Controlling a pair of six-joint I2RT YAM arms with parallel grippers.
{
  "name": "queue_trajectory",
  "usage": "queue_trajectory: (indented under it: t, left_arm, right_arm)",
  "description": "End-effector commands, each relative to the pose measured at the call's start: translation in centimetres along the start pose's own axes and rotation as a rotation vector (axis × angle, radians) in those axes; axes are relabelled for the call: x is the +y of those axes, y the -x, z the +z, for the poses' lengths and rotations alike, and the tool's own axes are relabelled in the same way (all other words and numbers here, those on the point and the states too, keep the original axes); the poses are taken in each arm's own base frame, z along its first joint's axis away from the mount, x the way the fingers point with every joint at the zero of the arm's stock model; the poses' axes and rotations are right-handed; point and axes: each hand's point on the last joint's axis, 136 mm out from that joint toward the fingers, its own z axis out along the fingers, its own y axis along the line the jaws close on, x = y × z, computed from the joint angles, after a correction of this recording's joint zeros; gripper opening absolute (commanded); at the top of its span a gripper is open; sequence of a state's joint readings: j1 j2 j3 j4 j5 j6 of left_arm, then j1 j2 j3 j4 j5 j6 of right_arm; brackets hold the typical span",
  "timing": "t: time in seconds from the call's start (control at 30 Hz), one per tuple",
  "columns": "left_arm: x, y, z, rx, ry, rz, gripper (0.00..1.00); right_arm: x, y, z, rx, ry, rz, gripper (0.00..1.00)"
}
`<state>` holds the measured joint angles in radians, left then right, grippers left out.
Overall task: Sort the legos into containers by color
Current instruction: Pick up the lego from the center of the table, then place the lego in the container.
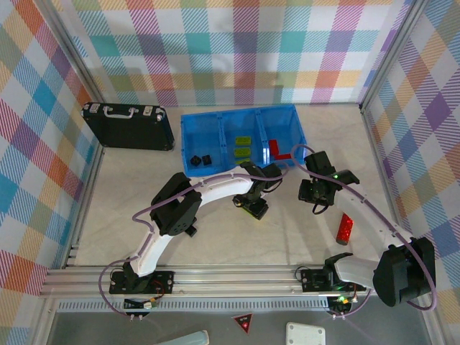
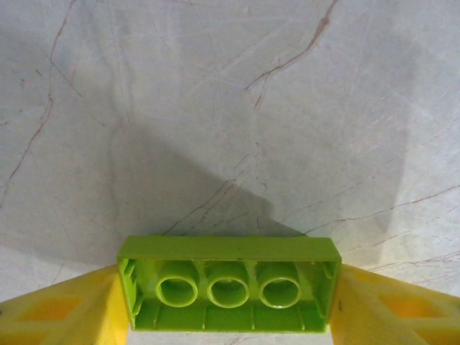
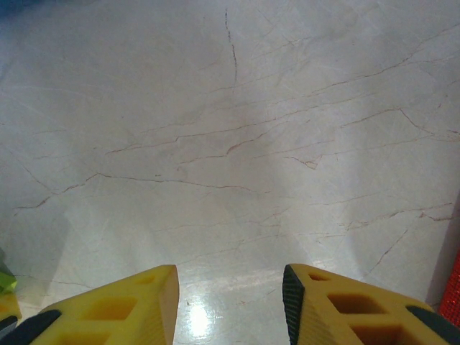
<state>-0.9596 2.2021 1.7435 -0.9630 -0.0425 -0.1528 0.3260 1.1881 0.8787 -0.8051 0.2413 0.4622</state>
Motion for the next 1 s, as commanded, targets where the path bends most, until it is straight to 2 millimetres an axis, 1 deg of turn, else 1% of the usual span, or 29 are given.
queue_trajectory:
  t: [0.0, 0.3, 0.43, 0.7, 0.97]
  left_arm:
    - [0.4, 0.0, -0.4, -0.005, 0.000, -0.009, 0.66]
    - [1.4, 2.1, -3.8, -0.132, 0.003, -0.076, 0.65]
    - [2.2, 3.6, -5.7, -0.213, -0.005, -0.137, 0.63]
    - [5.0, 7.5, -8.8, -0.386, -0.010, -0.307, 0.63]
    - [8.0, 11.5, -10.8, -0.531, -0.006, -0.447, 0.62]
  right_arm:
    - [-0.3, -0.7, 0.1, 0.023, 0.000, -0.005, 0.44]
    - [-0.3, -0.6, -0.2, 0.015, 0.003, -0.003, 0.44]
    - [-0.4, -0.6, -0.2, 0.012, 0.002, -0.003, 0.44]
    - [-0.4, -0.5, -0.3, 0.006, 0.003, -0.001, 0.44]
    - [-0.3, -0.5, -0.3, 0.004, 0.011, -0.002, 0.44]
